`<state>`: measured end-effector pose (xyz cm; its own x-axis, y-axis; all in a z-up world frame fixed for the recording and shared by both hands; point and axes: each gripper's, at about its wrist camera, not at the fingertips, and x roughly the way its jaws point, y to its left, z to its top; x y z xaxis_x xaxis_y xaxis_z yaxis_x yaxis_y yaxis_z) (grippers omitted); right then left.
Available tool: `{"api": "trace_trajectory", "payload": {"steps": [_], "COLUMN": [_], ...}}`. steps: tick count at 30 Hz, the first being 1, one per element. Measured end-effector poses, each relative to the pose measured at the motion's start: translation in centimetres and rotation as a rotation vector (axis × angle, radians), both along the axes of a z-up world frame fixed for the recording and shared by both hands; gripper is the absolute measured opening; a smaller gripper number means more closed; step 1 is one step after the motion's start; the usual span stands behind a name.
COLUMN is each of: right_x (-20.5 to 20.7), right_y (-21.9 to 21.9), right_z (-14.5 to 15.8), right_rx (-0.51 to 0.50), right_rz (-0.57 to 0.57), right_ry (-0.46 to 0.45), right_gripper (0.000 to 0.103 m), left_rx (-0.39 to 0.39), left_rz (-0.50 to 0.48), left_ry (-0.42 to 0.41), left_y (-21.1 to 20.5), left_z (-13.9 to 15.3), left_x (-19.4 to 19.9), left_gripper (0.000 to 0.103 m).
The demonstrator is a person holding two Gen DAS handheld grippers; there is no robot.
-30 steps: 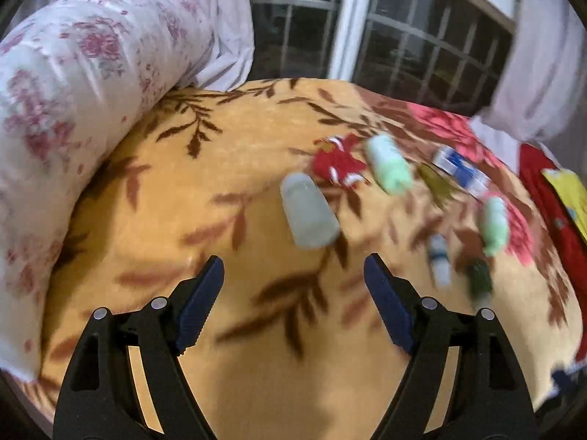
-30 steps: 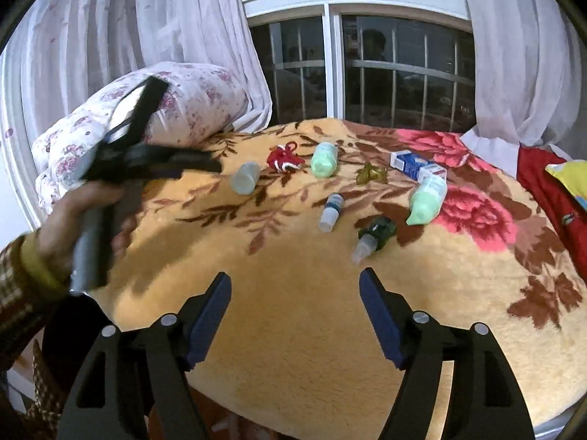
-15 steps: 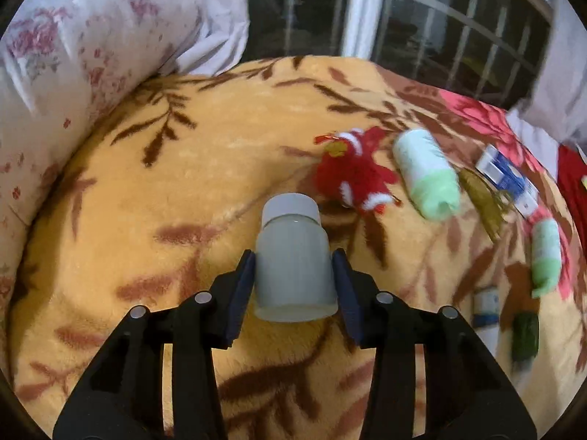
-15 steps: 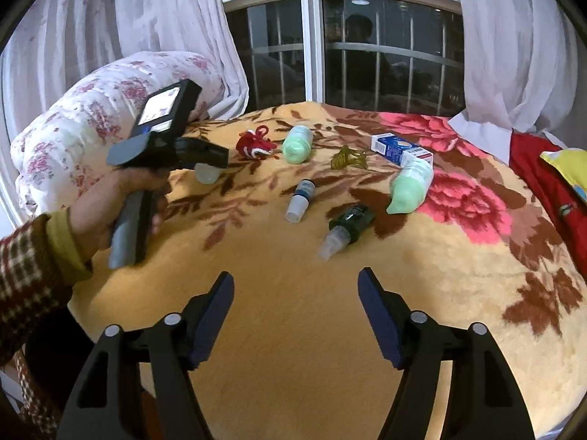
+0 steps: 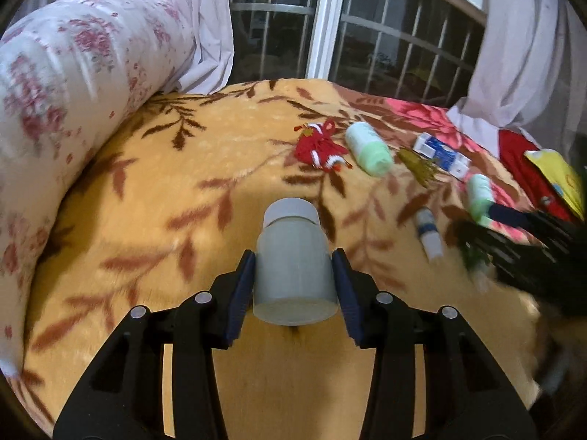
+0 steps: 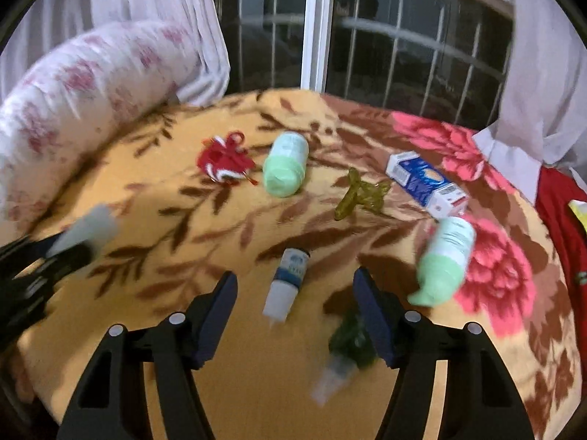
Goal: Collect trash
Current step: 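Grasp the white bottle with the left gripper while the right gripper grasps the blue-label bottle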
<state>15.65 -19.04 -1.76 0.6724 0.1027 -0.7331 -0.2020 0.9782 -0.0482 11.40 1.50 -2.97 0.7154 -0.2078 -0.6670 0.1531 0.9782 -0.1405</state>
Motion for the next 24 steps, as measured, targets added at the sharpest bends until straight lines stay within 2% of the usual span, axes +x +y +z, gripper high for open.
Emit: {"api": "trace_trajectory", "payload": {"steps": [3,5,10,11,12,17,24], "right_x": [2.8,4.0,6.4,6.7,6.7,5.0,-0.9], "right_y": [1.0,1.3,1.6,1.6,1.6,1.6,2.4], "right_z": [-1.8,-2.6,-4.6,-5.0,-5.0,-3.7,-0.7], "right_rx": [-0.039,-0.06,-0.052,-0.045,-0.037,0.008,0.044], "right_rz": [-0.015,-0.029,-0.062,-0.062,-0.054,-0.025,0.048], "right_ry": [0.07,0.095,0.202,0.22,0.225,0.194,0.1], "right_gripper": [0.056,0.056,0.042,0.037,0.027,0.023,0.023], "left_rx": [-0.003,-0.011,-0.019,-0.019,-0.021,-0.033,-0.039], "left_rz": [-0.016,-0.026,-0.047,-0.05,-0.052,-0.073,-0.106], "left_ry": [0.0,0.002,0.003,0.002,0.002,0.004,0.004], "left_y": [0.3,0.5,0.4,0.3,0.3,0.0,-0.4], "left_z": [-0.1,-0.2,-0.5,-0.5,-0.6,-0.6,-0.4], "left_x": [-1.5,-2.5,-3.8,-4.0,-4.2,-5.1,-7.3], "left_gripper": [0.042,0.042,0.042,0.042,0.042,0.042,0.042]}}
